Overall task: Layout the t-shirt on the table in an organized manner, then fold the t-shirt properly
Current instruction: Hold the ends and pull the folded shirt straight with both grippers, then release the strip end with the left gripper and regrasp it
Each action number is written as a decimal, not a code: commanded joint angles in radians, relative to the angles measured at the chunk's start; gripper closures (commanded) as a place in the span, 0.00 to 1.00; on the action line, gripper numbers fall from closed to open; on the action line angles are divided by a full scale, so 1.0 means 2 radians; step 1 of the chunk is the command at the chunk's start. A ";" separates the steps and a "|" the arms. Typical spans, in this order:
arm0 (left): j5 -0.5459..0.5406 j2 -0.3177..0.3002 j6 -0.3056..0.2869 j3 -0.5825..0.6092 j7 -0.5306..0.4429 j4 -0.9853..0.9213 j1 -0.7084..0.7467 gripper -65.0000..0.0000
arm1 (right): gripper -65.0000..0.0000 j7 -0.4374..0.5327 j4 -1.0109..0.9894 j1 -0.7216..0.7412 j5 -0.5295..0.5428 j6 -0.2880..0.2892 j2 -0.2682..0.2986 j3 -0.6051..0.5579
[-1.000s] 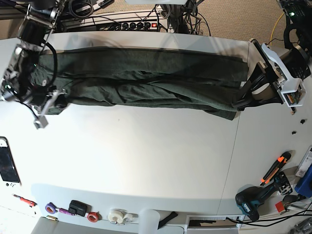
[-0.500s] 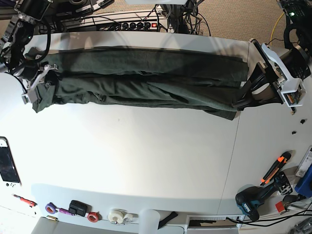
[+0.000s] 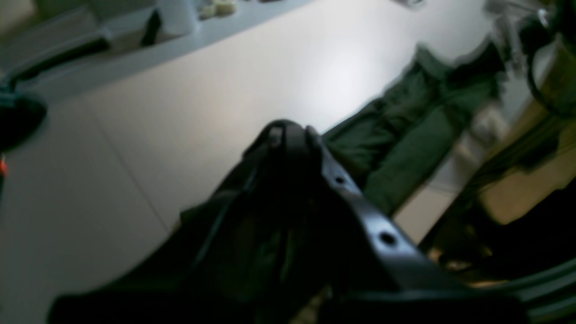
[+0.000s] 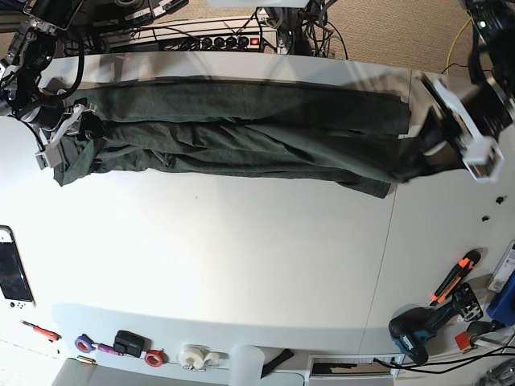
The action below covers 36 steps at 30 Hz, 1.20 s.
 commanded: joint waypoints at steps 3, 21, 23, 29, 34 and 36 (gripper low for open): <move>-0.008 -0.007 -0.001 0.009 -0.014 -0.045 -0.001 1.00 | 0.70 0.008 0.008 0.004 0.009 0.000 0.011 0.004; 0.153 -0.007 -0.021 0.160 -0.061 -0.134 -0.037 1.00 | 0.70 0.008 0.008 0.004 0.009 0.000 0.011 0.004; 0.169 -0.008 -0.021 0.160 -0.061 -0.134 -0.037 1.00 | 0.70 0.008 0.008 0.004 0.009 0.000 0.011 0.004; 0.211 -0.014 -0.016 0.160 -0.056 -0.134 -0.036 0.56 | 0.70 0.008 0.008 0.004 0.009 0.000 0.011 0.004; 0.228 -0.037 0.052 0.159 -0.056 -0.134 -0.035 0.45 | 0.70 0.008 0.008 0.005 0.009 0.000 0.011 0.005; 0.243 -0.052 0.063 0.149 -0.057 -0.134 -0.032 0.45 | 0.70 0.008 0.008 0.005 0.009 0.000 0.011 0.007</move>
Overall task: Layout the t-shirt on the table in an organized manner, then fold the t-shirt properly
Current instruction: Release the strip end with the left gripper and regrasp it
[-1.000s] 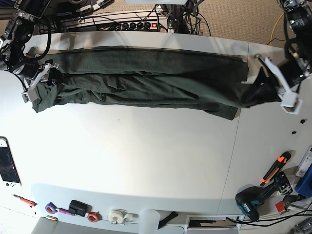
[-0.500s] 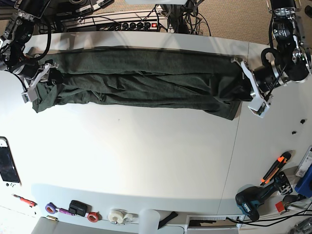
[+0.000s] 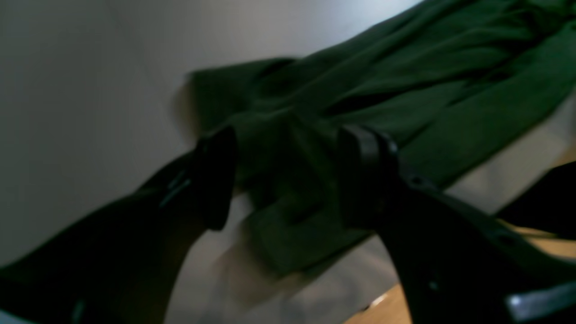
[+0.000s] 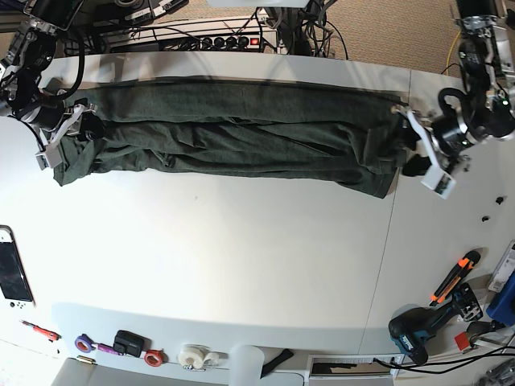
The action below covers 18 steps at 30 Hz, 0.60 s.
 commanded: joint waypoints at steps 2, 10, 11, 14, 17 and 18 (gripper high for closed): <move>-0.006 -0.021 0.009 -0.024 -0.013 0.007 0.009 0.45 | 0.70 0.014 0.008 0.005 0.017 0.000 0.011 0.012; -0.113 -0.030 0.026 -0.039 -0.006 -0.135 0.023 0.45 | 0.70 0.011 0.008 0.011 0.071 0.000 0.011 0.056; -0.131 -0.030 0.021 -0.039 0.000 -0.160 0.016 0.45 | 0.70 0.011 0.008 0.011 0.071 0.000 0.011 0.061; -0.166 -0.030 0.018 -0.039 0.019 -0.220 -0.006 0.45 | 0.70 0.011 0.008 0.011 0.071 0.000 0.011 0.072; -0.193 -0.030 0.018 -0.038 0.035 -0.259 -0.020 0.45 | 0.70 0.012 0.008 0.011 0.073 0.000 0.011 0.073; -0.199 -0.030 0.016 -0.037 0.036 -0.266 -0.020 0.45 | 0.70 0.011 0.008 0.011 0.079 0.000 0.011 0.073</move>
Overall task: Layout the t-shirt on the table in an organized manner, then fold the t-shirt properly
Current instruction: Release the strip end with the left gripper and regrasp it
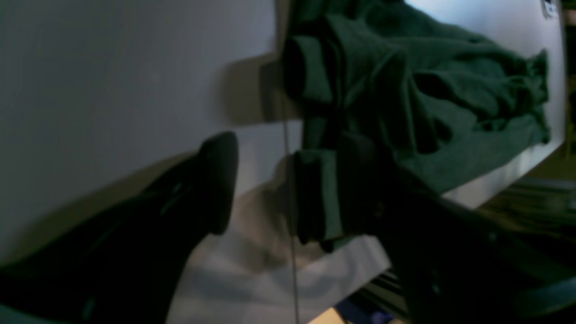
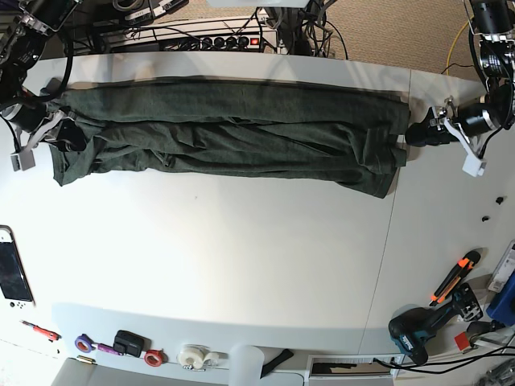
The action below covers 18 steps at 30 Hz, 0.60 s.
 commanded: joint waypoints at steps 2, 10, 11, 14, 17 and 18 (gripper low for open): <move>-0.016 -0.008 -0.002 -0.002 0.002 -0.002 -0.002 0.45 | 0.70 0.010 0.008 0.004 0.024 0.000 0.011 0.004; -0.022 -0.005 -0.004 0.042 0.001 -0.003 -0.003 0.45 | 0.70 0.009 0.008 0.004 0.027 0.000 0.011 0.004; -0.018 -0.005 -0.004 0.055 -0.002 -0.003 -0.003 0.45 | 0.70 0.009 0.008 0.004 0.027 0.000 0.011 0.004; -0.002 0.002 -0.003 0.087 -0.005 -0.003 -0.012 0.45 | 0.70 0.009 0.008 0.004 0.027 0.000 0.011 0.004; 0.015 0.012 0.004 0.099 -0.009 -0.003 -0.024 0.45 | 0.70 0.009 0.008 0.004 0.027 0.000 0.011 0.004; 0.018 0.014 0.005 0.102 -0.010 -0.003 -0.027 0.45 | 0.70 0.009 0.008 0.004 0.027 0.000 0.011 0.004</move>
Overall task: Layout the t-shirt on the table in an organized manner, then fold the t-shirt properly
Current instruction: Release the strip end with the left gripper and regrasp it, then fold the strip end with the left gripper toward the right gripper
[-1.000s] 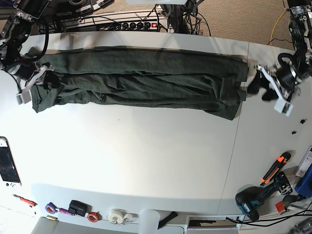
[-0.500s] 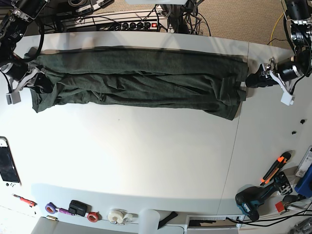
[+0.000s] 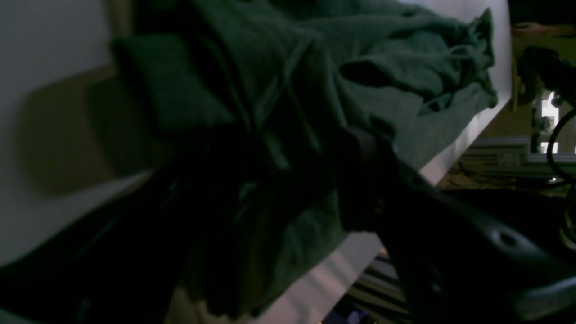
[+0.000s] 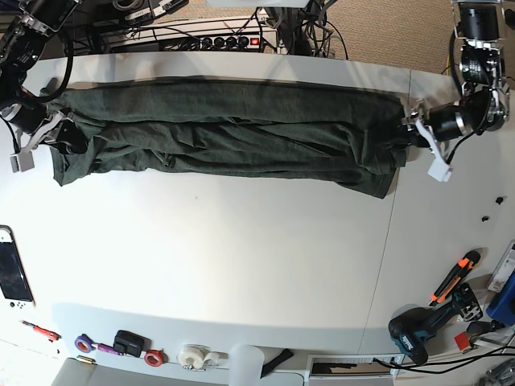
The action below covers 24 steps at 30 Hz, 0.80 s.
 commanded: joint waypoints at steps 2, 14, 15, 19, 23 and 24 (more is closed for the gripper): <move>0.031 -0.001 0.013 0.008 0.013 0.002 -0.004 0.45 | 0.70 0.009 0.008 0.004 0.012 0.000 0.011 0.004; 0.065 0.034 0.023 0.020 0.001 0.002 -0.004 0.45 | 0.70 0.009 0.008 0.004 0.012 0.000 0.011 0.004; 0.067 0.034 0.029 0.020 -0.001 0.002 -0.004 0.45 | 0.70 0.009 0.008 0.004 0.012 0.000 0.011 0.004; 0.086 0.034 0.043 0.020 -0.011 0.002 -0.004 0.49 | 0.70 0.009 0.008 0.004 0.012 0.000 0.011 0.004; 0.097 0.034 0.059 0.020 -0.017 0.002 -0.004 0.61 | 0.70 0.009 0.008 0.004 0.012 0.000 0.011 0.004; 0.097 0.034 0.060 0.020 -0.017 0.002 -0.004 0.64 | 0.70 0.009 0.008 0.004 0.012 0.000 0.011 0.004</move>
